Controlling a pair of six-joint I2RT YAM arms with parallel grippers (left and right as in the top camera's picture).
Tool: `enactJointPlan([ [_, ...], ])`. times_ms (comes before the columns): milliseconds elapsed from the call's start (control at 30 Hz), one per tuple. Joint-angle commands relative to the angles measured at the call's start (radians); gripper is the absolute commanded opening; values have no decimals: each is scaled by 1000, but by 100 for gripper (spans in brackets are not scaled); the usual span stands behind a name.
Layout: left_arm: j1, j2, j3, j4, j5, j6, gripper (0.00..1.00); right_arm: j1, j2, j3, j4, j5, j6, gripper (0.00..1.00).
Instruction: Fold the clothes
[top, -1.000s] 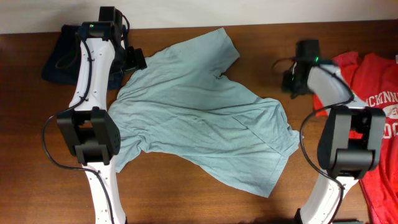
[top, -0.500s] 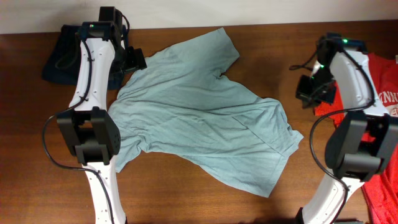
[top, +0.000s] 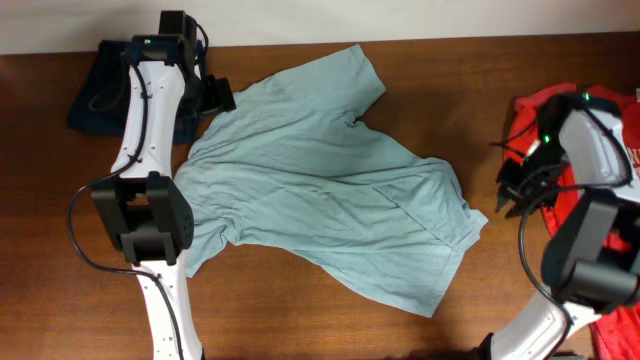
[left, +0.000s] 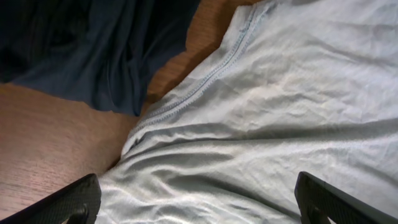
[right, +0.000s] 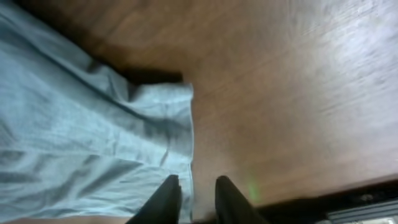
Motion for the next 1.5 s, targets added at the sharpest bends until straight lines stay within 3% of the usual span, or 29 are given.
enactJointPlan([
  [0,-3,-18,8,-2,-7,12,99,-56,-56,-146,137,-138,-33,27],
  [133,-3,-18,8,-1,-7,12,99,-119,-56,-312,366,-305,-71,28],
  [300,-3,-18,8,-1,-7,12,99,-134,-56,-373,487,-316,-94,31],
  [767,-3,-18,8,-1,-7,12,99,-133,-56,-373,523,-387,-61,31],
  [800,-3,-18,8,-1,-7,12,99,-133,-56,-373,524,-387,-61,29],
  [867,-3,-18,8,-1,-7,12,99,-133,-56,-373,525,-381,-61,4],
  [1467,-4,-18,8,-1,-7,12,99,-132,-56,-106,472,-378,-73,4],
])
